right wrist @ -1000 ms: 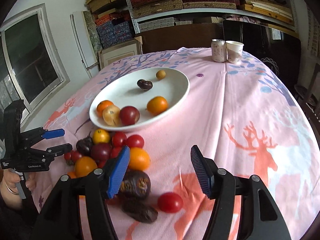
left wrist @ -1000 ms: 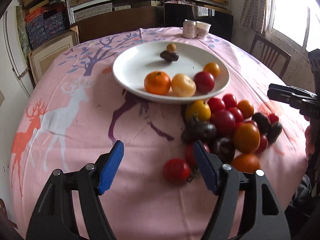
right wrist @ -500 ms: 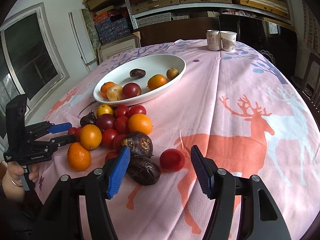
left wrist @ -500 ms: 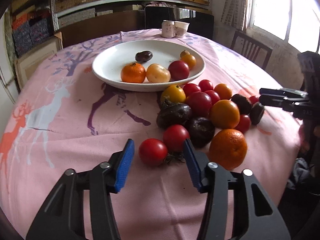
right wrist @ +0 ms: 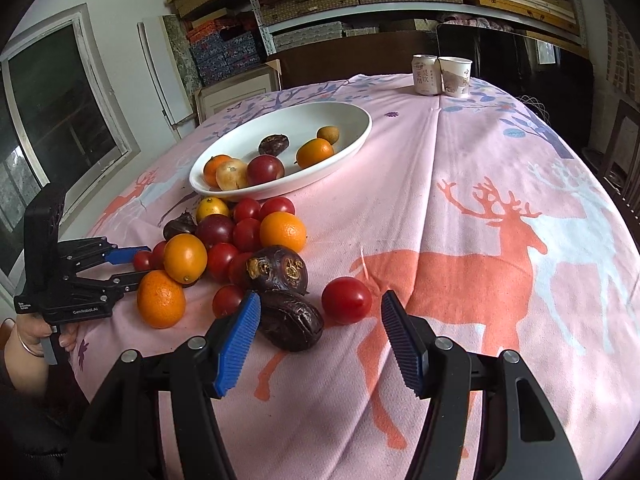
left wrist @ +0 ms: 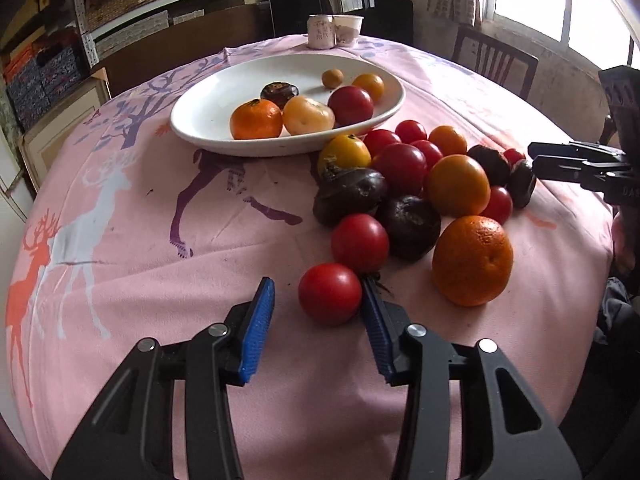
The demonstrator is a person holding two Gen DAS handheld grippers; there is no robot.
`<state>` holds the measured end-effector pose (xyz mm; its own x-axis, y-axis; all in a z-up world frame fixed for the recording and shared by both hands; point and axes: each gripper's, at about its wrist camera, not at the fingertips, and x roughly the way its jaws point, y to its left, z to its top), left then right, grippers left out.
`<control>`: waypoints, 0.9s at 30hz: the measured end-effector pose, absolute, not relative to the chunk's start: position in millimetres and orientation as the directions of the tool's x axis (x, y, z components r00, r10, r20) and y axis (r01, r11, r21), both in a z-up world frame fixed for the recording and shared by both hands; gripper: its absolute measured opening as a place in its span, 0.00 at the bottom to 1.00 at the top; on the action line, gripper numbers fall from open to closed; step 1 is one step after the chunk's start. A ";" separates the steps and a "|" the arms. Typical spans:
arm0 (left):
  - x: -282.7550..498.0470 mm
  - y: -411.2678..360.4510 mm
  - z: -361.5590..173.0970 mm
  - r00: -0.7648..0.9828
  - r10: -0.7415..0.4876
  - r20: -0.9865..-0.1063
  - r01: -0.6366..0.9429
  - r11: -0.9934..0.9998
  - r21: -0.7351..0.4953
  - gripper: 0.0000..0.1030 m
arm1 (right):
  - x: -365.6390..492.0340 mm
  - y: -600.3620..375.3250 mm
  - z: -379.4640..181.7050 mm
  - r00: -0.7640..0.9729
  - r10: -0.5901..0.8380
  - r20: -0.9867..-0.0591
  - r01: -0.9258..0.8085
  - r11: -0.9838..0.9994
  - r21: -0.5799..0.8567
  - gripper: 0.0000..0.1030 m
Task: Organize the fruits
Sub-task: 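Grasp a red tomato with the left tool while the right tool grasps a dark plum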
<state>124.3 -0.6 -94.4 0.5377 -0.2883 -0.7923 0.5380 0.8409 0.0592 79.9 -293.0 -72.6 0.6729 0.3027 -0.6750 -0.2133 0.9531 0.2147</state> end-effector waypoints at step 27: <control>108.1 19.9 -78.9 0.641 -0.346 -0.685 0.487 0.873 0.015 0.27 | 73.4 -266.8 -79.5 0.673 0.299 -0.677 -0.273 0.950 0.148 0.41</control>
